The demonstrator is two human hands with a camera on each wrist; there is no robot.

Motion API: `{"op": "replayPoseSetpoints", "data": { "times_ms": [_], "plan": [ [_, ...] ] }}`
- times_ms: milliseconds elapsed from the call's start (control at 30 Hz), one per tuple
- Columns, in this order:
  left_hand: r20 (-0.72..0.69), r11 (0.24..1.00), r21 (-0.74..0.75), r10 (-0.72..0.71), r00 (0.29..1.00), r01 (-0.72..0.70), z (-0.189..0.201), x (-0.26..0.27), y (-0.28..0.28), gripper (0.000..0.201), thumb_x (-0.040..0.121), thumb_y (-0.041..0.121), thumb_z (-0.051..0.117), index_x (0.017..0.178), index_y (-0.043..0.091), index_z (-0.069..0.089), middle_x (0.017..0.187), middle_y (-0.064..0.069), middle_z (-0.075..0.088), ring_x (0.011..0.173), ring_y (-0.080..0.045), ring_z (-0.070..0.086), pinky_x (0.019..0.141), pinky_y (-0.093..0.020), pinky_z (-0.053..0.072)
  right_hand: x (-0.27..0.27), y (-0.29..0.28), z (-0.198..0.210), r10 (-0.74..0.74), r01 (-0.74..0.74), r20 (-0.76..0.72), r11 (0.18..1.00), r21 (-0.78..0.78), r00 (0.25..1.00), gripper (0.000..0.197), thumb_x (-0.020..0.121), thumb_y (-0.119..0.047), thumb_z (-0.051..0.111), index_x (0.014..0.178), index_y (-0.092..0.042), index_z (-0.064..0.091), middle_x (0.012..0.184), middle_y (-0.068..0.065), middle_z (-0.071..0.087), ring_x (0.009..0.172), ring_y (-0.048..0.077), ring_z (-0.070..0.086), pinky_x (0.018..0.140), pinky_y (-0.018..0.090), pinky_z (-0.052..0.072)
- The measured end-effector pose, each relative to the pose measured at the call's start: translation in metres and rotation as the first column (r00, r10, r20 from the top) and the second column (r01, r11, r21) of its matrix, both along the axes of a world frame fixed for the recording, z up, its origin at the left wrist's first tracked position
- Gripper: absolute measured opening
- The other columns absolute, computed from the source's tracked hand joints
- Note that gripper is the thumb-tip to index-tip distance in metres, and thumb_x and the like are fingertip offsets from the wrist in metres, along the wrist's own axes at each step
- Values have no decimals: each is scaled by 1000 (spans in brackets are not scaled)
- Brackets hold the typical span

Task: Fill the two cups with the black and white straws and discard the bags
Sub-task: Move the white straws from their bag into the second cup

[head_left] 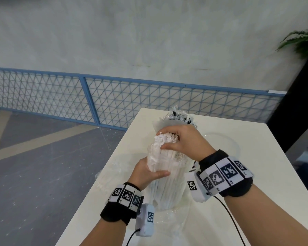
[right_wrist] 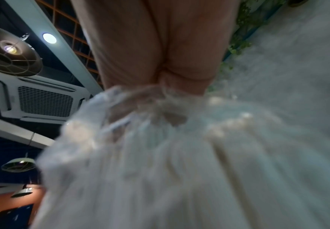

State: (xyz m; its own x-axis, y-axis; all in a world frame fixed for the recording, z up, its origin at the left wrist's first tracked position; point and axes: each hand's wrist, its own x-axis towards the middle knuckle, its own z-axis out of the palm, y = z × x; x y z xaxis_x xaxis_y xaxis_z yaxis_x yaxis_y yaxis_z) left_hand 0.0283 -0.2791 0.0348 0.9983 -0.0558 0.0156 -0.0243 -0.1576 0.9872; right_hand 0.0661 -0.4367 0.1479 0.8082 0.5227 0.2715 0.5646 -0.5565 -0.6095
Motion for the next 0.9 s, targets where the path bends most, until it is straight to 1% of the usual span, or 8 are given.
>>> {"op": "replayPoseSetpoints", "data": {
  "times_ms": [100,233,333,433,600,700,800,900],
  "plan": [
    [-2,999,-48,23,1000,-23,0,1,1,38,64,4,81,94,22,64,90,7,71,84,-2,68,74,-15,52,-9,3,-16,-131,134,-28,960,244,991,44,74,-23,76,115,-23,60,107,-6,65,90,-8,56,78,5,39],
    [9,997,-67,26,1000,-25,-3,2,0,46,64,10,83,106,14,64,102,-3,72,96,-12,67,85,-23,52,-25,13,-50,-284,283,-53,885,371,957,64,70,-20,78,125,-23,45,122,-5,56,111,11,54,95,28,46],
    [8,996,-90,21,1000,-20,-3,0,-1,44,66,5,80,106,15,63,101,-1,71,95,-9,67,83,-20,52,-30,15,-57,-374,355,-39,836,419,927,64,68,-18,80,121,-17,45,118,-4,53,109,14,54,94,24,44],
    [13,995,-100,15,1000,-14,-4,-1,-1,46,66,7,80,109,12,63,104,-4,72,99,-13,67,87,-26,52,-29,13,-58,-383,375,-55,849,373,922,64,67,-23,81,119,-16,46,113,-3,56,101,12,57,85,16,43],
    [31,995,-99,-31,999,34,0,-5,-1,46,68,5,78,109,18,62,105,3,70,99,-6,66,82,-16,50,-21,5,-50,-288,296,-70,939,175,955,61,69,-33,78,122,-18,51,110,-1,63,97,15,61,84,24,48],
    [39,993,-108,-47,998,51,7,-4,-3,46,67,1,78,107,16,62,102,4,70,95,-4,66,77,-14,50,-19,4,-46,-204,230,-145,954,190,968,53,73,-30,76,119,-21,53,102,-3,67,92,14,62,76,18,46],
    [52,981,-194,-6,999,16,13,0,-7,43,69,-3,74,102,20,61,95,7,71,88,-2,67,73,-15,51,-20,10,-52,-201,216,-96,959,181,975,49,79,-26,69,122,-16,49,111,-3,63,100,12,56,80,22,41],
    [66,980,-200,-5,998,18,15,1,-10,40,73,1,72,104,22,59,98,5,68,90,-4,65,79,-19,52,-18,18,-58,-247,268,-105,915,303,963,43,79,-29,58,118,-13,50,110,-2,59,105,19,54,86,29,42]
  ]
}}
